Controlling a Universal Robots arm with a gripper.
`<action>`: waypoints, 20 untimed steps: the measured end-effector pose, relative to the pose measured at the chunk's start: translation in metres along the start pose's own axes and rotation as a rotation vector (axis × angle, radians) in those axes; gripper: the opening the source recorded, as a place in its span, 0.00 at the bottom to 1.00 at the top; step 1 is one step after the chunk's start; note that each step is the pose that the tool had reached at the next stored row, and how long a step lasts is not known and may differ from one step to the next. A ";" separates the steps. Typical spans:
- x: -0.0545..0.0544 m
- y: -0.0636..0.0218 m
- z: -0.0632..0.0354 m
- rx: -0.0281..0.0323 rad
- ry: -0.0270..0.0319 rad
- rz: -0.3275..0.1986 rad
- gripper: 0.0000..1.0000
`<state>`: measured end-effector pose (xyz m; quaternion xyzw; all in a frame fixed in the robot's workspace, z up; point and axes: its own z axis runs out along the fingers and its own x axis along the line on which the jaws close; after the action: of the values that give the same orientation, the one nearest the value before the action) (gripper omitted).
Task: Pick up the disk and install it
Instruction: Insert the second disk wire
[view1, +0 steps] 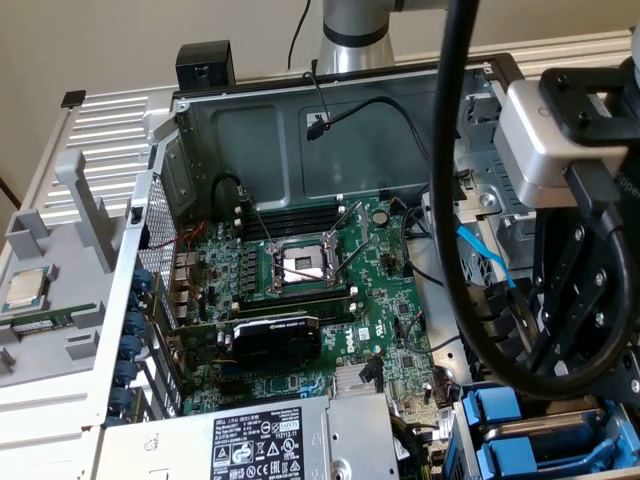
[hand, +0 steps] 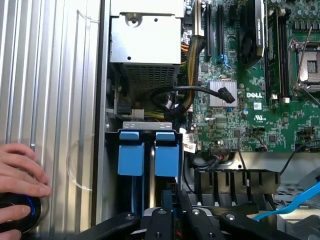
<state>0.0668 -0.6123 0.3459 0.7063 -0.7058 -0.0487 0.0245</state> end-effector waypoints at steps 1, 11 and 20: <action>0.000 0.0000 0.0001 0.0000 -0.0001 0.000 0.16; 0.000 -0.0003 0.0007 0.0000 -0.0016 0.000 0.16; -0.001 -0.0010 0.0025 0.0000 -0.0035 0.000 0.16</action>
<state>0.0675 -0.6116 0.3434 0.7064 -0.7057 -0.0499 0.0232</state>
